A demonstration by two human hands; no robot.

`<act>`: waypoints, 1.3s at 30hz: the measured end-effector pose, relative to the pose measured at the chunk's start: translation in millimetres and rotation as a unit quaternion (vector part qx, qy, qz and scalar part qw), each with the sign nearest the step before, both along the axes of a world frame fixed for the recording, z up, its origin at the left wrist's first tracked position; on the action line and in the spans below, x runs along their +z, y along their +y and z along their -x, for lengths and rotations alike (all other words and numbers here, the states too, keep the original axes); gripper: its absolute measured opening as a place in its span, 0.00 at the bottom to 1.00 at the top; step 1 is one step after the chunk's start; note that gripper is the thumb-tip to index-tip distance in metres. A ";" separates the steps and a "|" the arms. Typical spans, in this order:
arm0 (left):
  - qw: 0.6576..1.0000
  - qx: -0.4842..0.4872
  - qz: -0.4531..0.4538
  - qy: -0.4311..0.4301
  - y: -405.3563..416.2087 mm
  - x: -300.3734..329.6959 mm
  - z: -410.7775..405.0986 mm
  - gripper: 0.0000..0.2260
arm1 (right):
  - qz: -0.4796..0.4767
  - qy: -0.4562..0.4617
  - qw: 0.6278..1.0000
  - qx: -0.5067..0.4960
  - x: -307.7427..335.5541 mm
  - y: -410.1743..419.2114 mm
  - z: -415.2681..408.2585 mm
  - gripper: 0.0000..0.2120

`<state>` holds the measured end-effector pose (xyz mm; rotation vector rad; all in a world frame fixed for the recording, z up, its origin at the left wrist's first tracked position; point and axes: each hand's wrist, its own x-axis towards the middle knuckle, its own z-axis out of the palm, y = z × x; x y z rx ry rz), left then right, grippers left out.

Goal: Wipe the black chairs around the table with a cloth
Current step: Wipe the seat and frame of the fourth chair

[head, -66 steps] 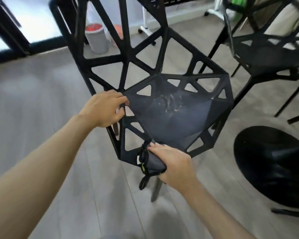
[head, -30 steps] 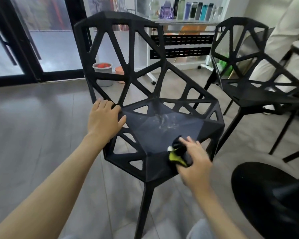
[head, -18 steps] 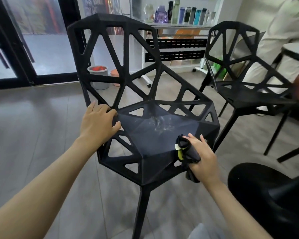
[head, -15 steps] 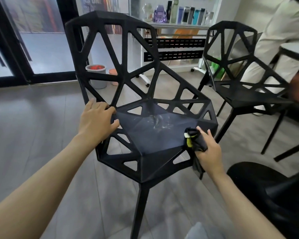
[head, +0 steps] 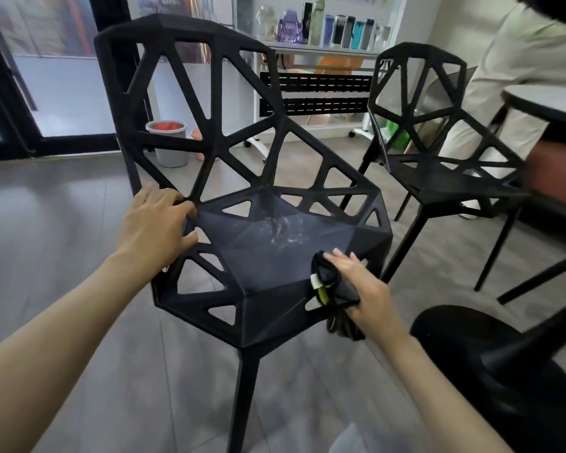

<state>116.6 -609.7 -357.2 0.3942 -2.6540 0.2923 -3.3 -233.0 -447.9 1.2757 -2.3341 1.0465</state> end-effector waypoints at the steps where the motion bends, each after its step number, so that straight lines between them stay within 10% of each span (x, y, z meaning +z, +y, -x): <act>1: 1.000 0.000 -0.001 0.002 0.0 -0.2 0.2 0.13 | 0.007 -0.047 0.998 -0.032 1.4 5.0 12.3 0.43; 11: 1.000 -0.003 -0.006 0.027 6.8 3.3 -2.3 0.13 | 0.130 -0.246 0.921 -0.274 5.8 22.6 130.3 0.27; 16: 1.000 0.003 -0.015 0.006 7.7 3.3 -2.1 0.15 | 0.185 -0.243 0.926 -0.222 -8.1 1.7 63.4 0.32; 24: 1.000 -0.001 -0.027 -0.004 8.6 6.0 -5.4 0.16 | 0.037 -0.111 0.991 -0.060 9.9 20.4 42.7 0.31; 30: 0.999 -0.006 -0.033 0.007 9.2 5.7 -5.2 0.16 | -0.066 -0.169 0.956 -0.230 50.8 9.1 118.0 0.27; 39: 0.998 -0.011 -0.056 0.029 7.5 0.9 -3.3 0.16 | -0.231 -0.113 0.962 -0.097 75.2 -57.5 -5.5 0.31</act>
